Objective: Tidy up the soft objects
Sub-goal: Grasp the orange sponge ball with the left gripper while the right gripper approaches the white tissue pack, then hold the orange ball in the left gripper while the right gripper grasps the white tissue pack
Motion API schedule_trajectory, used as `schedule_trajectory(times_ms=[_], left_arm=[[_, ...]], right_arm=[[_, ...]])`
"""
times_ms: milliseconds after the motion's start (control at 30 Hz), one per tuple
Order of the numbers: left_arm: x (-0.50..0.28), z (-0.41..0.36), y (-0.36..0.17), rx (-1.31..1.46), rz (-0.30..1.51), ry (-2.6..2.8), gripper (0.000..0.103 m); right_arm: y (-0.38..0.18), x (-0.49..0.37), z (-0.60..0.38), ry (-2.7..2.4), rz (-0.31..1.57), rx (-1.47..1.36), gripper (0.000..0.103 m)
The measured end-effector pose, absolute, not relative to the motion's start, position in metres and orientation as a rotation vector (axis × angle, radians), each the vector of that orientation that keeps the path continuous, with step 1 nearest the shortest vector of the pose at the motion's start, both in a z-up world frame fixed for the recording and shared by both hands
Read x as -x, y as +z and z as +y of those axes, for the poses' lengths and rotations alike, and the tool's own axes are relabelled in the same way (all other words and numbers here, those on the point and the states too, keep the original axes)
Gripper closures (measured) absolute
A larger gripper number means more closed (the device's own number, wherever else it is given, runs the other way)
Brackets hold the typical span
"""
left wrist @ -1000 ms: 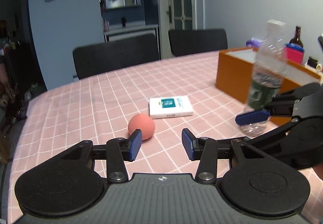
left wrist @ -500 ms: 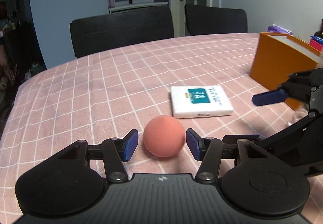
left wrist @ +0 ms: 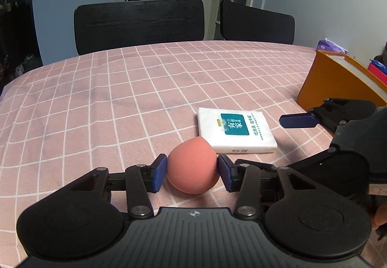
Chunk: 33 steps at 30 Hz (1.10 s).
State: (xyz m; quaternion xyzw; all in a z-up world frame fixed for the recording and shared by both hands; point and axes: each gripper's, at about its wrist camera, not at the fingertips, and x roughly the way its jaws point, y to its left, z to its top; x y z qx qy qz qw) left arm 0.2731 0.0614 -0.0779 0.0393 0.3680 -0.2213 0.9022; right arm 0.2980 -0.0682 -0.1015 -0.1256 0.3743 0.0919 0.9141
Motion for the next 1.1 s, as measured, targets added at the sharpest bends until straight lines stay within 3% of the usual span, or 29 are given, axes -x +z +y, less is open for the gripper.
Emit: schedule_trajectory(times_ms=[100, 400, 500, 667, 733, 800, 867, 900, 933, 1000, 1100], left_arm=[[-0.276, 0.07, -0.071, -0.039, 0.762, -0.448, 0.054], [-0.271, 0.087, -0.056, -0.061, 0.734, -0.406, 0.054], [-0.27, 0.089, -0.058, -0.064, 0.745, -0.396, 0.054], [-0.266, 0.095, -0.063, -0.064, 0.758, -0.382, 0.054], [-0.264, 0.097, -0.067, -0.066, 0.772, -0.375, 0.054], [-0.262, 0.099, -0.071, -0.071, 0.786, -0.369, 0.054], [-0.259, 0.1, -0.074, -0.073, 0.783, -0.369, 0.054], [-0.259, 0.1, -0.074, -0.076, 0.78, -0.37, 0.054], [-0.259, 0.1, -0.073, -0.077, 0.779, -0.37, 0.054], [-0.259, 0.099, -0.072, -0.081, 0.779, -0.369, 0.055], [-0.262, 0.097, -0.071, -0.107, 0.764, -0.339, 0.055]], right_arm=[[-0.1, -0.307, -0.067, 0.179, 0.764, 0.241, 0.008], [-0.111, -0.336, -0.072, 0.117, 0.841, 0.131, 0.003], [-0.117, -0.337, -0.078, 0.13, 0.881, 0.038, 0.007], [-0.108, -0.309, -0.068, 0.184, 0.853, 0.068, 0.056], [-0.105, -0.295, -0.064, 0.21, 0.862, 0.071, 0.085], [-0.101, -0.281, -0.06, 0.277, 0.889, 0.051, 0.095], [-0.097, -0.27, -0.058, 0.326, 0.893, 0.038, 0.094], [-0.094, -0.267, -0.056, 0.326, 0.866, 0.059, 0.084], [-0.09, -0.267, -0.054, 0.311, 0.827, 0.096, 0.052], [-0.086, -0.273, -0.051, 0.289, 0.749, 0.168, 0.014], [-0.091, -0.299, -0.05, 0.246, 0.702, 0.262, 0.01]])
